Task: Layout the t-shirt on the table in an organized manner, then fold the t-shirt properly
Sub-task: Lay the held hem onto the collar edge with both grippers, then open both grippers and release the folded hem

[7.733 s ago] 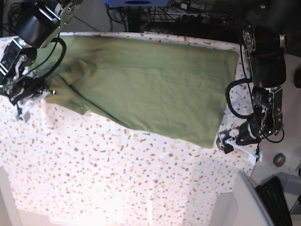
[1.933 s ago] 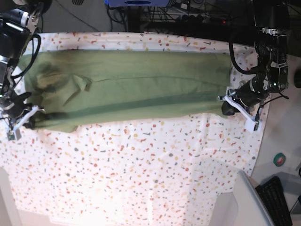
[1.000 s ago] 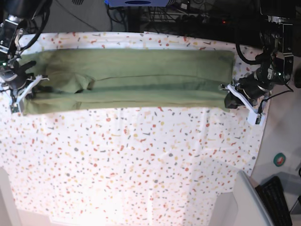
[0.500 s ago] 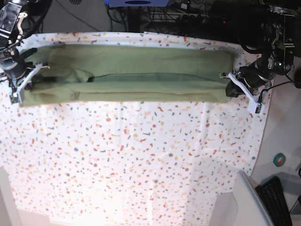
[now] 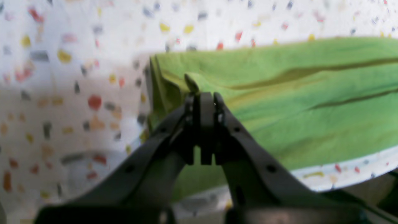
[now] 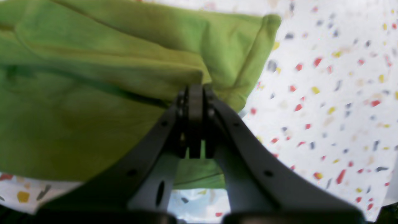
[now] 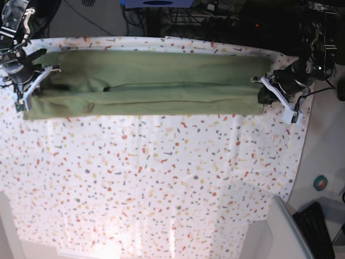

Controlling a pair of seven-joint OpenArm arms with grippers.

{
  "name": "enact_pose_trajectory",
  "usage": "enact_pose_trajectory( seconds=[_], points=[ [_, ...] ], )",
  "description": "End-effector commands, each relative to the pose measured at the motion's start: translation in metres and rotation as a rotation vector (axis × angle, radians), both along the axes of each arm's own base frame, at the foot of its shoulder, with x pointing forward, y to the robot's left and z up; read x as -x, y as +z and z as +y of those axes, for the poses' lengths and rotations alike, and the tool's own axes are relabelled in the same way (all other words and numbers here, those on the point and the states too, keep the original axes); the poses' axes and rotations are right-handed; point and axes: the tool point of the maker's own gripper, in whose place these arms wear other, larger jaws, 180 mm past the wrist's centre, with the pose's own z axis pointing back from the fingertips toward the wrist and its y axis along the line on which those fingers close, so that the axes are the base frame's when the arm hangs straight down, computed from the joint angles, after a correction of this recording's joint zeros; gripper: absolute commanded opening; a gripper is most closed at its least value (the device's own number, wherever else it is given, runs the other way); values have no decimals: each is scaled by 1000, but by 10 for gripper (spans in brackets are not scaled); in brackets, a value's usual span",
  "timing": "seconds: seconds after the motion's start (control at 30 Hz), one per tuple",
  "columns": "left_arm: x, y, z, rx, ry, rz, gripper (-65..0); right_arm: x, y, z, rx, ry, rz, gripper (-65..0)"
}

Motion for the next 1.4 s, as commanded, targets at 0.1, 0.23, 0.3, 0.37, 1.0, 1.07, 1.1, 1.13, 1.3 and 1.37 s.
enact_pose_trajectory(
  seconds=[0.1, 0.23, 0.3, 0.37, 1.0, 1.07, 1.1, 1.13, 1.3, 1.37],
  points=[
    [-7, 7, 3, -6, -6, -28, -650, -4, 2, -5, 1, -6, -21, -650],
    [-5, 3, 7, -57, -21, -20, -650, -2, -2, -4, -7, -9, -9, -650],
    [-4, 2, 9, -76, -25, -17, -650, -2, -2, -4, -7, -9, -9, -650],
    [-3, 2, 9, -81, -26, -16, -650, -2, -2, -5, -5, -9, -9, -650],
    [9, -16, 5, -74, -38, 40, -650, 15, -12, -6, 0, -18, 72, -650],
    [8, -15, 5, -74, -37, 39, -650, 20, -13, -7, 6, -22, 102, -650],
    [8, -15, 5, -75, -38, 39, -650, 21, -14, -8, 7, -23, 108, -650],
    [8, -15, 5, -75, -38, 39, -629, 21, -14, -8, 7, -23, 109, -650],
    [9, -15, 5, -76, -39, 39, -390, 25, -13, -13, 12, -42, 111, -449],
    [9, -14, 5, -77, -40, 39, -301, 27, -9, -22, 22, -72, 101, -402]
  ],
)
